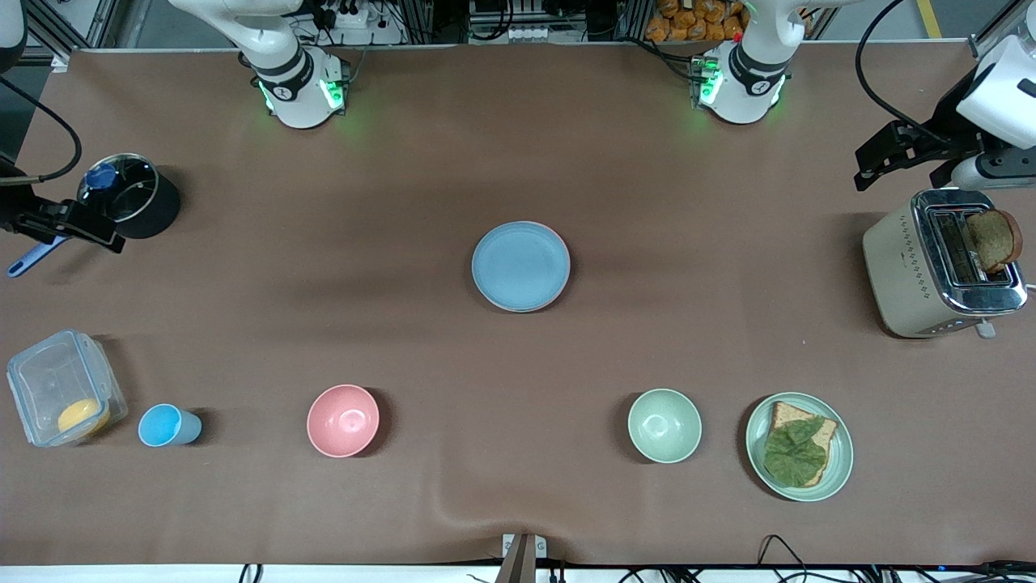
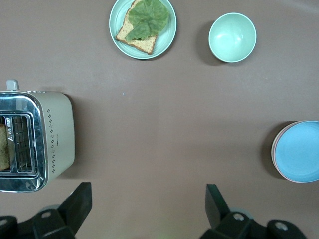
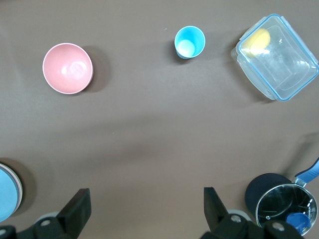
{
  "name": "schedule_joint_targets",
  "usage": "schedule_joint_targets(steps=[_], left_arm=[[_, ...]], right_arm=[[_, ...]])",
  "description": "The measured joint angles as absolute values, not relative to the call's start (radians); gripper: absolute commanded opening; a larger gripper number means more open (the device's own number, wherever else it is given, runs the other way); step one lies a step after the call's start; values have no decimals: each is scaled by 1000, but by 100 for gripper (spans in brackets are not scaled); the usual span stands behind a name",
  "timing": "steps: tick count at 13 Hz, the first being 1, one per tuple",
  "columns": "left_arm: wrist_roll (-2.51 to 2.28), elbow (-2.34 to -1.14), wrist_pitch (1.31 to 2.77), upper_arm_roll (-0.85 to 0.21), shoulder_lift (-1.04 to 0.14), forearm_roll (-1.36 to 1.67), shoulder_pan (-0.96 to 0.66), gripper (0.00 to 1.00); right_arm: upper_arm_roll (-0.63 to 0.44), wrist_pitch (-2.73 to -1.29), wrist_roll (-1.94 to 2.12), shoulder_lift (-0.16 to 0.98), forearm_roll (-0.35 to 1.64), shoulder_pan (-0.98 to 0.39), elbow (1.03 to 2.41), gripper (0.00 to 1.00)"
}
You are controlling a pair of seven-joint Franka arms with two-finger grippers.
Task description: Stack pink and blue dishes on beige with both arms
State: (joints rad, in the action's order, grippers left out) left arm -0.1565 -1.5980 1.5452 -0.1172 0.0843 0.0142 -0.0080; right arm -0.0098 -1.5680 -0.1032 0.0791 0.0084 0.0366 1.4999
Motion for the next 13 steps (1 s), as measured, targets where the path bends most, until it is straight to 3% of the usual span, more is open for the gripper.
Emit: schedule_joint_targets(steps=[13], left_arm=[[-155,-1583,1547,-115,84,14,25,100]], right_arm=[[-8,-1569,-103,81,8,36,1500,100]])
